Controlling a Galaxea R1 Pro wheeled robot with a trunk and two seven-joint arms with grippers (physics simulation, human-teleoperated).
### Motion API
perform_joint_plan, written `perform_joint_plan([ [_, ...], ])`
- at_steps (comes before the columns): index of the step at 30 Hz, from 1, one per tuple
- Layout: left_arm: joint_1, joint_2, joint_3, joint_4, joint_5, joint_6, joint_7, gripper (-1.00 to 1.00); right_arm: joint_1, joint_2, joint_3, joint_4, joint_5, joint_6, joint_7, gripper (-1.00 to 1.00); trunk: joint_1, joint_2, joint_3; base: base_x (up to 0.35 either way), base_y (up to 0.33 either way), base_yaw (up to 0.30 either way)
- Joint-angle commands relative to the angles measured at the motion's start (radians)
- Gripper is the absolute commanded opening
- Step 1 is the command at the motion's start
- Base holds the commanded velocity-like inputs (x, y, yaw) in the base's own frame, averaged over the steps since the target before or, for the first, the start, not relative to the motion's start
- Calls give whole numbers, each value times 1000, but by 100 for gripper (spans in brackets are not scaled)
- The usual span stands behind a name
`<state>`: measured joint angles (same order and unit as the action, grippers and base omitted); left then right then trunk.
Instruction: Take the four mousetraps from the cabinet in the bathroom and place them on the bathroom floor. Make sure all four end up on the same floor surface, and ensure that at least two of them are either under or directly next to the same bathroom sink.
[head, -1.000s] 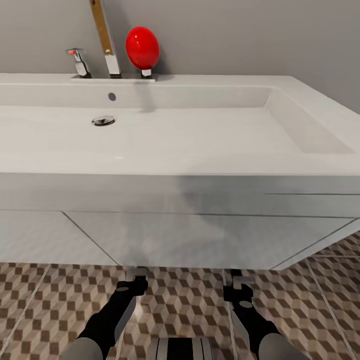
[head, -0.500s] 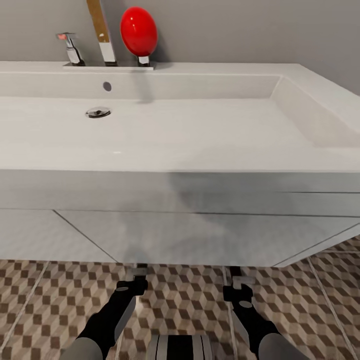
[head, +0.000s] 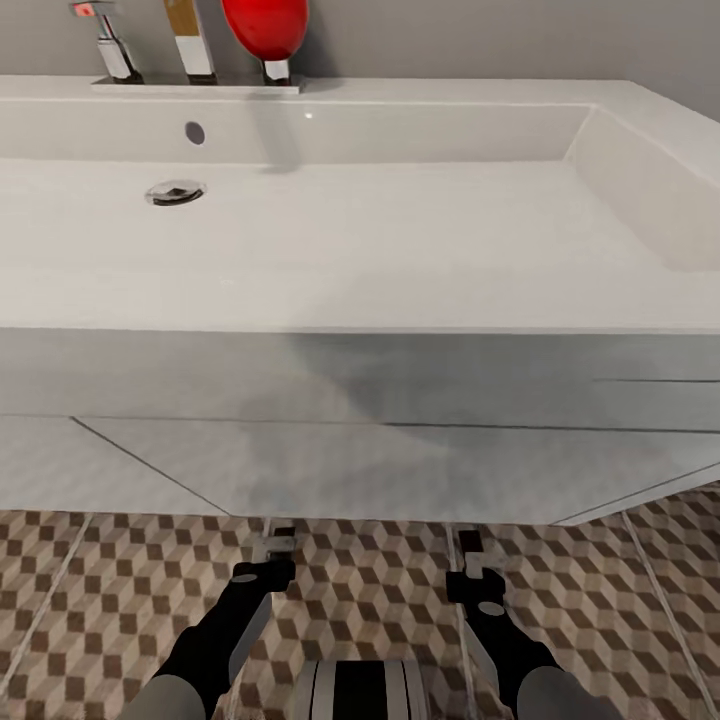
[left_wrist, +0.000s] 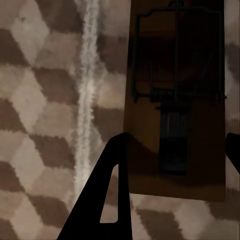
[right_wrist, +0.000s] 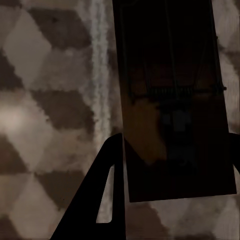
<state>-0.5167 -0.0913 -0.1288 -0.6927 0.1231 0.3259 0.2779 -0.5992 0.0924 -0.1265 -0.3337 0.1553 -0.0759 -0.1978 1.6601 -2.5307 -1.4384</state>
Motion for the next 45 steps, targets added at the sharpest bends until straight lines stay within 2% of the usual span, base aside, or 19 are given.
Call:
perform_joint_plan([
  [1, 0, 1, -5, -2, 10, 4, 9, -100, -1, 1, -8, 1, 9, -4, 1, -100, 0, 0, -1, 0, 0, 0],
  [15, 0, 1, -5, -2, 10, 0, 9, -100, -1, 1, -8, 1, 10, -5, 3, -100, 0, 0, -1, 0, 0, 0],
  [21, 0, 1, -5, -1, 10, 1, 9, -100, -1, 1, -8, 1, 10, -5, 3, -100, 2, -2, -24, 0, 0, 0],
  [39, 0, 2, -2, -1, 10, -6, 9, -100, -1, 1, -8, 1, 10, -5, 3, -100, 2, -2, -24, 0, 0, 0],
  [42, 0, 3, -3, 6, 10, -16, 8, -100, -1, 2, -7, 1, 10, -6, 3, -100, 2, -2, -24, 0, 0, 0],
  [45, 0, 4, -2, 23, 13, -57, 8, -100, -1, 2, -7, 3, 10, -9, 3, -100, 2, -2, -24, 0, 0, 0],
])
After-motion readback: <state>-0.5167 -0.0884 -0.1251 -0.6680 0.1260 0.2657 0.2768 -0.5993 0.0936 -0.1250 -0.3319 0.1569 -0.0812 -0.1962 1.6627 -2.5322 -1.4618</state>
